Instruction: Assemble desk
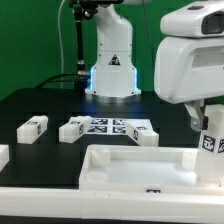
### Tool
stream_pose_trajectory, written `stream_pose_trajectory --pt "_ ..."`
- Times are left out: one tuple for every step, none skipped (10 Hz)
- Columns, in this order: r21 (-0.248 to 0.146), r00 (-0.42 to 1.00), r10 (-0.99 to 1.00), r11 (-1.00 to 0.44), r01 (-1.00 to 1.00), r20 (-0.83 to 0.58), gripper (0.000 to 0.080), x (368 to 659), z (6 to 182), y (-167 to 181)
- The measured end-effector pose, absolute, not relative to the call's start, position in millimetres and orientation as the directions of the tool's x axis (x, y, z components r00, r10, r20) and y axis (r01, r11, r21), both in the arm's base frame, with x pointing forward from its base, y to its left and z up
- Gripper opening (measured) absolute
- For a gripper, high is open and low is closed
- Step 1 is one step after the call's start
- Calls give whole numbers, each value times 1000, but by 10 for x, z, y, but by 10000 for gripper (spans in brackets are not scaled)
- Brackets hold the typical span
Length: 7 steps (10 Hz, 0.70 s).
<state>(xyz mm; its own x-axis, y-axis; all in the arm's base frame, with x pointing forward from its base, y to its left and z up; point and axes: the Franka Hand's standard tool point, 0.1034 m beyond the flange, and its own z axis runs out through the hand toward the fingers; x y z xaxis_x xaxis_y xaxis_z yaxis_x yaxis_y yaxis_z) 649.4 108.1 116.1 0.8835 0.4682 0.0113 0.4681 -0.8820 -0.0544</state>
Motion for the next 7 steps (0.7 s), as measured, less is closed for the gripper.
stream_pose_trajectory --pt "-55 888 461 -886 460 11 539 6493 1161 1085" --pt "-55 888 460 -886 460 11 401 6493 1161 1083" --pt "-51 887 461 -886 461 11 401 6498 1161 1065" --pt "-51 888 460 -887 459 11 296 6500 1162 1058" --pt "-51 888 459 -887 459 11 295 6500 1162 1055" --pt "-52 893 449 -892 449 10 295 6500 1162 1054" --pt "-55 901 434 -899 434 8 295 6499 1161 1044"
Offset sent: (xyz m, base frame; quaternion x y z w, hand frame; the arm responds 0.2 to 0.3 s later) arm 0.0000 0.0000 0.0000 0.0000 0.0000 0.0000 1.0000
